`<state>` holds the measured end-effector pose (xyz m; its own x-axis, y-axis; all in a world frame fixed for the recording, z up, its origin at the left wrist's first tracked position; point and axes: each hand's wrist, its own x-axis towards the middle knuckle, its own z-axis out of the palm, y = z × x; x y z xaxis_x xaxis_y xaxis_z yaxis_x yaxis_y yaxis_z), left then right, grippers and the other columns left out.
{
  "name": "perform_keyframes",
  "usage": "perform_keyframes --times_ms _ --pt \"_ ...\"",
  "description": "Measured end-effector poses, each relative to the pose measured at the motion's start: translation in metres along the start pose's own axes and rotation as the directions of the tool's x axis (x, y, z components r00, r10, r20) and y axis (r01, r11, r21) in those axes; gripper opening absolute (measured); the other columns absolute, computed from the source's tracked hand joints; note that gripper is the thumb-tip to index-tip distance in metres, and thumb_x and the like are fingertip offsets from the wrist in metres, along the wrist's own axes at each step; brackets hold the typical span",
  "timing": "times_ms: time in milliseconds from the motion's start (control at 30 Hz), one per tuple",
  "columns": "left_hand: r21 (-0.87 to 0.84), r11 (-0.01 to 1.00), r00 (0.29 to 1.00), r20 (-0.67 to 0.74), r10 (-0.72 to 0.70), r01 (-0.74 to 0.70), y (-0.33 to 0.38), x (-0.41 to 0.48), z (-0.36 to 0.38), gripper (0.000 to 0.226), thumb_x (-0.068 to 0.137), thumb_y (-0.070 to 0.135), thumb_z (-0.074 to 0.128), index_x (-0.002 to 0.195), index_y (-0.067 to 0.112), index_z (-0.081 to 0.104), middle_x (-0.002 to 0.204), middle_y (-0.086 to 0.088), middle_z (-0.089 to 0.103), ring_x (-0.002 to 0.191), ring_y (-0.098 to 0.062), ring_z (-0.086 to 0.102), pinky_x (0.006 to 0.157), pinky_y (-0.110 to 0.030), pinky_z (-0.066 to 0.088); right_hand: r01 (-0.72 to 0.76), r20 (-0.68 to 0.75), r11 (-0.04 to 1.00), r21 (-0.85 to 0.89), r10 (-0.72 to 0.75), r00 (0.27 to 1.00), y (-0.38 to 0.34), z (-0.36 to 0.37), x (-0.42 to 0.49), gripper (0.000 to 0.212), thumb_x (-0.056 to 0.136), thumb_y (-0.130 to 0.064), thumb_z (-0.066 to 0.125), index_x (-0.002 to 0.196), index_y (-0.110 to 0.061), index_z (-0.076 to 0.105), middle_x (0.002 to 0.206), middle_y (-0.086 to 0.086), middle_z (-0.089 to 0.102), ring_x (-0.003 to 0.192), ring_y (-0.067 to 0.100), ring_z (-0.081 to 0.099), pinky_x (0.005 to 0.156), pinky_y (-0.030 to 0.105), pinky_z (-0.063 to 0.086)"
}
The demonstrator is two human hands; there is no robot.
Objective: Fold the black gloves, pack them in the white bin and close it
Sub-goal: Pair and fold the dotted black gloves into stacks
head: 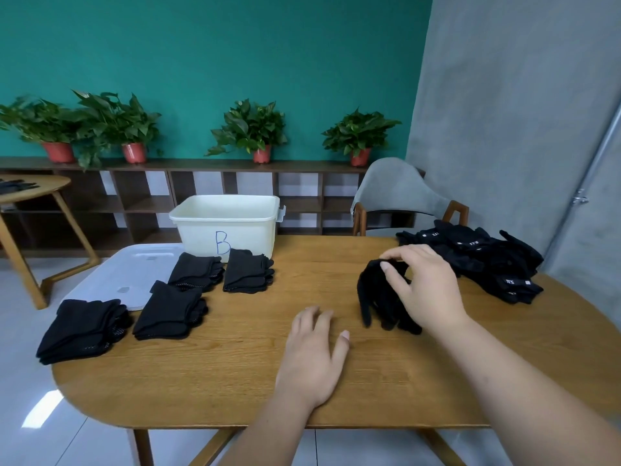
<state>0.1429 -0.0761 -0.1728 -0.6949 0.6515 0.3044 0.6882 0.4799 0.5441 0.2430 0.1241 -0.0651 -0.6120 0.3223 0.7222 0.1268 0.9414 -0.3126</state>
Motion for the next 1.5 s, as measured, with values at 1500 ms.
perform_keyframes --times_ms 1500 --pt "0.074 0.996 0.997 -0.049 0.052 -0.048 -0.01 0.001 0.003 0.044 0.101 0.035 0.058 0.145 0.031 0.058 0.141 0.014 0.046 0.136 -0.011 0.036 0.117 -0.032 0.031 -0.087 0.42 0.989 -0.121 0.13 0.898 -0.007 0.087 -0.092 0.045 0.11 -0.048 0.035 0.145 -0.035 0.059 0.147 -0.024 0.054 0.148 0.008 0.03 0.125 0.036 0.021"
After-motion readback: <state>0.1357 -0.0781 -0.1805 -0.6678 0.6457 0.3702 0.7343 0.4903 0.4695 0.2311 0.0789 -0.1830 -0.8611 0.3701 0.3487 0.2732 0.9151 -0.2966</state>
